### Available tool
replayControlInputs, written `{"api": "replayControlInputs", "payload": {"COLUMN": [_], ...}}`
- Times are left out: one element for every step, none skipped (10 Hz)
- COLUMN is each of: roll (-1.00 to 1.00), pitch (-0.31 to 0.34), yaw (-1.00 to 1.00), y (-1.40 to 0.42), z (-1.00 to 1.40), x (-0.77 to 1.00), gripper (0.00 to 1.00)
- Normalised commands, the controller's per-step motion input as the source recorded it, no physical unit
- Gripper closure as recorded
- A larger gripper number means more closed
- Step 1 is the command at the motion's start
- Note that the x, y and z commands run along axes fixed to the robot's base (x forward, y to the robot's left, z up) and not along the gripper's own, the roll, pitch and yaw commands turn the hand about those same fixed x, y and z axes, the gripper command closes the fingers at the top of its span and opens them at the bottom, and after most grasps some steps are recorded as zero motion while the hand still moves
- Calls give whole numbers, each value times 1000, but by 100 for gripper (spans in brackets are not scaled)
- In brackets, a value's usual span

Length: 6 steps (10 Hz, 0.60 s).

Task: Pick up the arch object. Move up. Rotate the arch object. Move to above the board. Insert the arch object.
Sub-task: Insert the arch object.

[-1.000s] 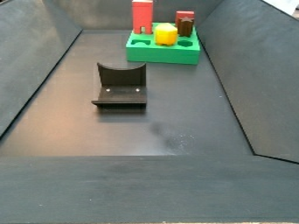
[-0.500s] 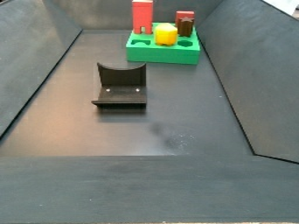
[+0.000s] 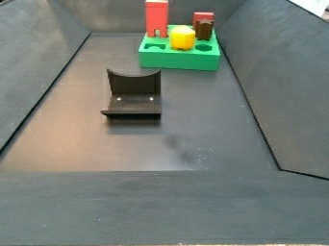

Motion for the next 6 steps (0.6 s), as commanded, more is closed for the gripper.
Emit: {"api": "replayControlInputs", "payload": {"roll": [-156, -149, -136, -116, -31, 3], "pitch": [-9, -10, -7, 0, 0, 40], "yaw": [0, 0, 0, 0, 0, 0], "y": [169, 106, 86, 89, 43, 34], "z": [-1000, -994, -997, -974, -871, -740], "x": [1000, 1000, 1000, 1000, 1000, 1000], "gripper": [100, 100, 100, 100, 100, 100]}}
